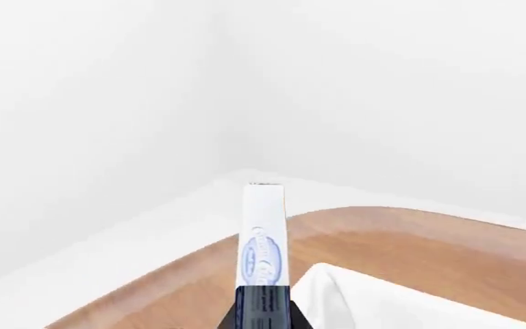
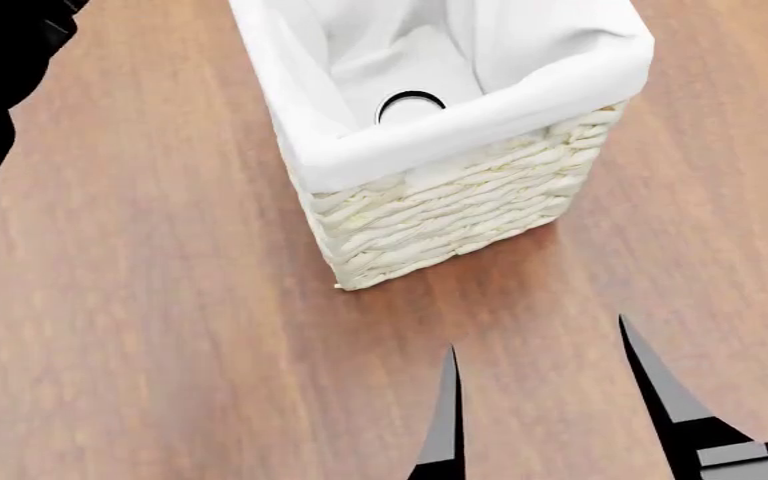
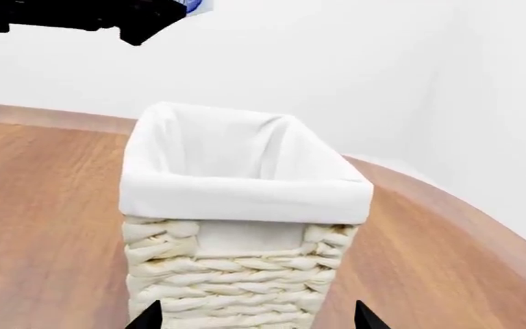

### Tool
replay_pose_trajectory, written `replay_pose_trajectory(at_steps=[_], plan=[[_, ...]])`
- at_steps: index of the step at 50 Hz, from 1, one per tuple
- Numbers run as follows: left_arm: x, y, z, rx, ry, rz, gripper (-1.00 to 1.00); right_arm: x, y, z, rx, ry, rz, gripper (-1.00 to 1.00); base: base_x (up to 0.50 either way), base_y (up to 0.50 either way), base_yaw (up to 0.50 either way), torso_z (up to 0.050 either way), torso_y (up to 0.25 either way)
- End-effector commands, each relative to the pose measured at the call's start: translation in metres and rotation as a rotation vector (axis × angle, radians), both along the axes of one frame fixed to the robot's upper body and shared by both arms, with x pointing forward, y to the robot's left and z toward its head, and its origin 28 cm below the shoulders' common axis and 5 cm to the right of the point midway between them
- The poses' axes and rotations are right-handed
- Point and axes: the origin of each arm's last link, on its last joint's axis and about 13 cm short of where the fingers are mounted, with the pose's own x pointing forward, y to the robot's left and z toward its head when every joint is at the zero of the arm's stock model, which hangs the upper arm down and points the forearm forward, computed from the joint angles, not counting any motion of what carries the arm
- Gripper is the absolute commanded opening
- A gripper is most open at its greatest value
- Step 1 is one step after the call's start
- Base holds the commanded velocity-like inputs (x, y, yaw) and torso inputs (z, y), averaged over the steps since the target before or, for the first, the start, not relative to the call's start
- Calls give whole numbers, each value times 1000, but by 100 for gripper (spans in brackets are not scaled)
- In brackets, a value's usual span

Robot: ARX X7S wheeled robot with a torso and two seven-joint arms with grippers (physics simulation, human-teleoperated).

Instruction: Pick up the alphabet soup and the cream cheese box, and put them in the basket.

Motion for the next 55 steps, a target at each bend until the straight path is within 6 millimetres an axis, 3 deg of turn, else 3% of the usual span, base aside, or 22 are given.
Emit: replay_pose_trajectory(at_steps=[1, 14, 29, 55], plan=[[-2, -11, 19, 126, 58, -201, -100, 0, 0, -5, 6, 8, 1, 100, 0, 0, 0, 0, 0], [-21, -20, 12, 157, 197, -438, -100, 0, 1, -2, 14, 11, 10, 100, 0, 0, 0, 0, 1], [-10, -21, -3, 213, 259, -408, -100, 2, 0, -4, 15, 14, 8, 100, 0, 0, 0, 0, 1], [-12, -20, -15, 268, 289, -403, -100, -2, 1, 0, 18, 12, 13, 100, 0, 0, 0, 0, 0]])
